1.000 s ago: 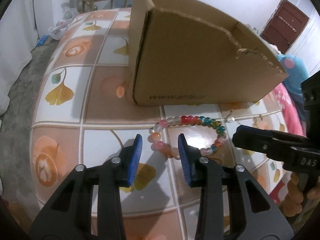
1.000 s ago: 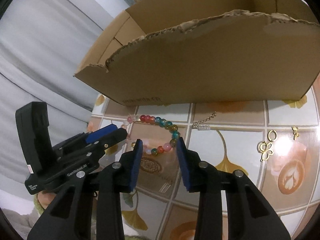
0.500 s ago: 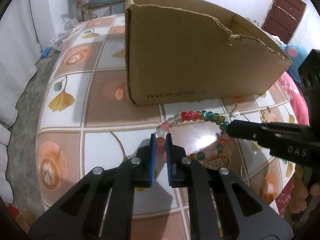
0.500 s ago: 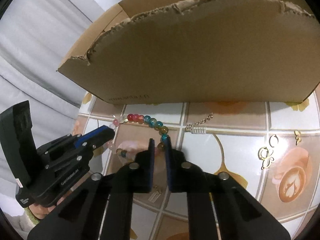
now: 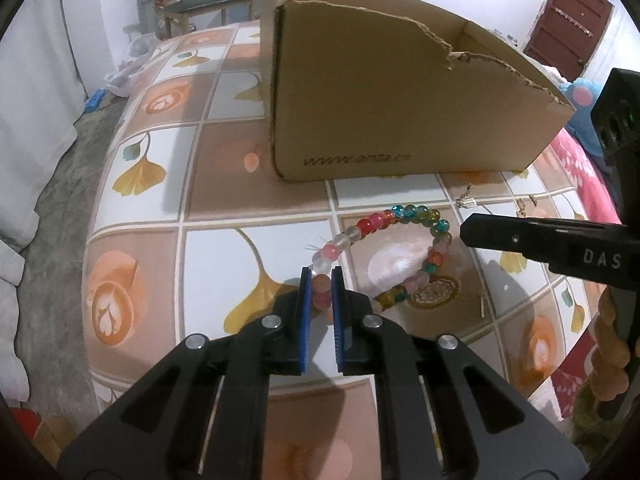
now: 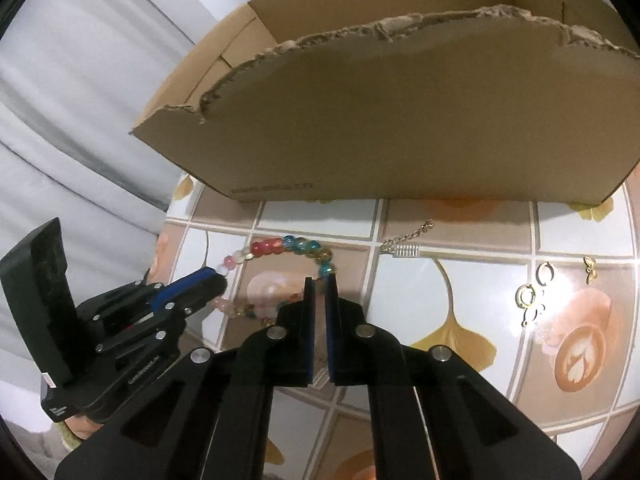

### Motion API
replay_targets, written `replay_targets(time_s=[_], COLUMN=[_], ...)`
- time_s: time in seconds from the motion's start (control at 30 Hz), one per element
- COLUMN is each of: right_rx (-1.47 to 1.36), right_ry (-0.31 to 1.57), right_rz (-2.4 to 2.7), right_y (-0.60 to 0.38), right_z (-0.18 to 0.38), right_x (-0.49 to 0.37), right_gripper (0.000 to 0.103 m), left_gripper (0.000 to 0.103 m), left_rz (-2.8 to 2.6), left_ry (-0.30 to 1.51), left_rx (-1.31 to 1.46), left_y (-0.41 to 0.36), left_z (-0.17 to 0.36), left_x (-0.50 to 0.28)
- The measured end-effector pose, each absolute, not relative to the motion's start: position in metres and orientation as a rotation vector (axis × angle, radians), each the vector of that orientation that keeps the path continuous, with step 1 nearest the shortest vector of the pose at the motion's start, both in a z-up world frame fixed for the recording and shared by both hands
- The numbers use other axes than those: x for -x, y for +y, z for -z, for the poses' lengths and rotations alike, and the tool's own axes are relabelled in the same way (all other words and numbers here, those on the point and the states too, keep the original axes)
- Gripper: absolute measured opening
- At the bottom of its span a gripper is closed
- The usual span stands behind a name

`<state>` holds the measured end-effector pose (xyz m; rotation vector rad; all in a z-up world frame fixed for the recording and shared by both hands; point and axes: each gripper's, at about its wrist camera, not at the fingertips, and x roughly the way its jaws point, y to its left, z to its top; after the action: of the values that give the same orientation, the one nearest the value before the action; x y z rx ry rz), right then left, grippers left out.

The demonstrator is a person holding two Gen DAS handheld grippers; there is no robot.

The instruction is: Organize jewelry

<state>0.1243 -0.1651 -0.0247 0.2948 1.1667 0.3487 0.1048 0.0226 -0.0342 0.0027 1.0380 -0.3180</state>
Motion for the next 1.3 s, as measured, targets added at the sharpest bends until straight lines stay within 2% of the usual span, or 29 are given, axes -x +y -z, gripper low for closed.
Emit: replay_targets(time_s=[0.13, 0.17, 0.23, 0.27, 0.67, 1.0, 1.3], right_rx=[-0.285, -0.279, -0.269, -0.257, -0.099, 0.049, -0.034], right_ry=[1.182, 1.185, 1.182, 1.176, 1.137, 1.086, 1.082], right_rz=[-0.356, -0.356, -0.359, -0.358, -0.366, -0.319, -0.323], right_y=[-0.163, -0.162, -0.160, -0.158, -0.130, -0.112, -0.120], right_z=[0.029, 0.030, 0.030, 0.030, 0.032, 0.036, 0.034], right_x=[-0.129, -0.130, -0.132, -0.132, -0.136, -0.132, -0.130], right_gripper=[0.010, 0.014, 0.033, 0.033, 0.033, 0.010, 0.010], left_gripper=[0.009, 0.009, 0.009, 0.009, 0.009, 0.009, 0.009], left_rz=[0.319, 0.318, 0.315, 0.314, 0.304, 0.296, 0.288], left_ry=[1.039, 1.039, 1.037, 1.036, 1.033, 1.022, 0.966], left_rx=[-0.002, -0.003, -0.008, -0.011, -0.024, -0.033, -0.031], left_y=[0.024, 0.024, 0.023, 0.023, 0.021, 0.019, 0.019], left_z=[0.035, 0.035, 0.035, 0.035, 0.036, 0.037, 0.032], left_x=[-0.106, -0.106, -0.106, -0.106, -0.110, -0.109, -0.102])
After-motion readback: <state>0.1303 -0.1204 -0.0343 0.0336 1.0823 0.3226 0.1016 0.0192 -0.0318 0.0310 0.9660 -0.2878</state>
